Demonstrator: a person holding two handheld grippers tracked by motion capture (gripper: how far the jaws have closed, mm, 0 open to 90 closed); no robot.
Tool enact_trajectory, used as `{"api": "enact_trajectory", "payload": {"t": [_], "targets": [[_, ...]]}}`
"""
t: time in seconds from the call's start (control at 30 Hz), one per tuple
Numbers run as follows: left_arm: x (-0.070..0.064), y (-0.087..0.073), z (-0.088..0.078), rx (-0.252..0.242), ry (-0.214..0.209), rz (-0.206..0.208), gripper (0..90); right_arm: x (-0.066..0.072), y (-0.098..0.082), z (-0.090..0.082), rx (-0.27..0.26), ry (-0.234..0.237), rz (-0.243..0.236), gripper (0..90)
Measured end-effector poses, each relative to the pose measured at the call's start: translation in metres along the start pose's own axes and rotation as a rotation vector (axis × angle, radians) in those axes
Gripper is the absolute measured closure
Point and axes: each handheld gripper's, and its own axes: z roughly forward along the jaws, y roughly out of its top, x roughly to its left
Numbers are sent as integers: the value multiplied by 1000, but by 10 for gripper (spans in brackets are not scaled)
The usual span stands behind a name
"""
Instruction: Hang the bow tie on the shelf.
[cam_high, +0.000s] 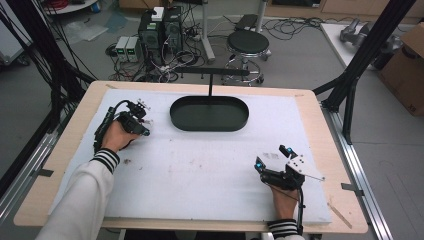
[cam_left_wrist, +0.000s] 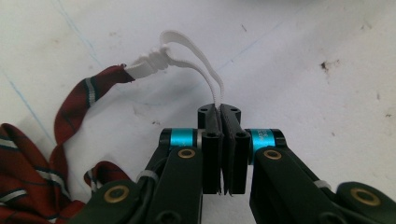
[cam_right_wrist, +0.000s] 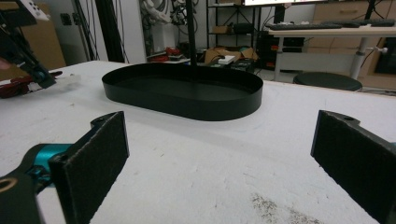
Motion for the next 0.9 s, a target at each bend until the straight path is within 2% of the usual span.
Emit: {"api": "enact_trajectory", "payload": {"t": [0.17, 0.37, 0.4, 0.47, 0.53, 0.57, 0.6, 0.63, 0.73, 0.9], "targets": [[5, -4, -11, -85, -10, -39, 870, 0, 0, 0, 0, 0, -4, 31], [9, -6, -25, -180, -19, -53, 871, 0, 0, 0, 0, -1, -7, 31], [10, -6, -29, -223, -22, -57, 871, 0, 0, 0, -1, -1, -6, 31], [10, -6, -32, -238, -21, -58, 871, 0, 0, 0, -1, 0, -6, 31], [9, -5, -38, -291, -16, -68, 871, 0, 0, 0, 0, -1, -6, 31], [9, -5, -38, -291, -16, -68, 871, 0, 0, 0, 0, -1, -6, 31], [7, -4, -44, -326, -4, -67, 871, 0, 0, 0, -1, 0, -6, 31], [7, -4, -44, -326, -4, -67, 871, 0, 0, 0, -1, 0, -6, 31], [4, -2, -51, -376, 7, -63, 871, 0, 0, 0, -1, -1, -6, 31], [1, 2, -64, -496, -3, -88, 871, 1, 0, 0, 0, -1, -6, 31]]}}
